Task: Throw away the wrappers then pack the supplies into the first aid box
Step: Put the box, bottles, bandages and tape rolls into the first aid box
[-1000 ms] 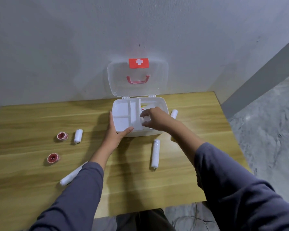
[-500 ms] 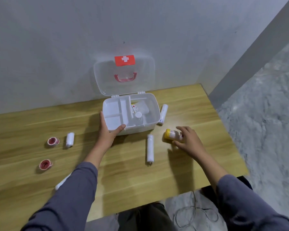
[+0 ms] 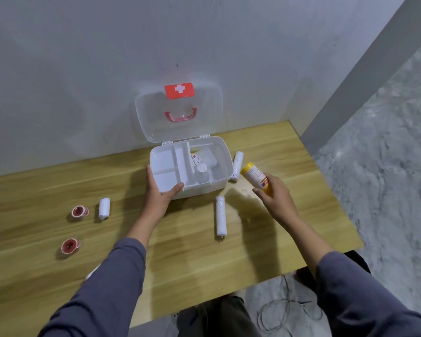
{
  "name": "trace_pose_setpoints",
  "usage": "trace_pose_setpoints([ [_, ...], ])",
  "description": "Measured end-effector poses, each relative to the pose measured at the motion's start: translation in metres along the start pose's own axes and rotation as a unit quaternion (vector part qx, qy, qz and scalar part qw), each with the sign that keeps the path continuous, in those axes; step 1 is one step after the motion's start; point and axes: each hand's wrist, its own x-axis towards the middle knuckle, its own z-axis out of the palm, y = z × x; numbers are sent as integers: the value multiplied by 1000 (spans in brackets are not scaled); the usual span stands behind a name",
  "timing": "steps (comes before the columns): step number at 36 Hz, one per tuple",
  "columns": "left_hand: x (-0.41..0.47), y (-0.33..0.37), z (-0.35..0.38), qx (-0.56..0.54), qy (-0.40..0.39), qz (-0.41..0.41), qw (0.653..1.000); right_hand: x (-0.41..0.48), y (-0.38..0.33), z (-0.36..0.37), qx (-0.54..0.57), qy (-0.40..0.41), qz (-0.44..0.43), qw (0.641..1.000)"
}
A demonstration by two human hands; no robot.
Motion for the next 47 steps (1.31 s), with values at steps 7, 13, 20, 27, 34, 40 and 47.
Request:
trace_pose_setpoints([
  [7,-6,10,-2,-23,-8,-1,1000,30,-54,-22,-10,-17,-99,995],
  [13,-4,6,-6,-32,-22,-5,999,49,-94,-17,-116,-121,-127,978],
  [20,-3,6,-1,-43,-11,7,999,71,-114,4,-249,-222,-134,933],
  [27,-2,2,1,-42,-9,2,999,78,-123,25,-309,-246,-182,900],
  [34,-6,6,-2,-32,-9,-31,999,78,-108,31,-222,-221,-183,932],
  [40,-7,7,-2,-32,0,-22,999,71,-99,29,-156,-174,-185,955],
  [47,-8,11,-2,-25,0,-3,1000,60,-91,35,-92,-151,-164,970],
])
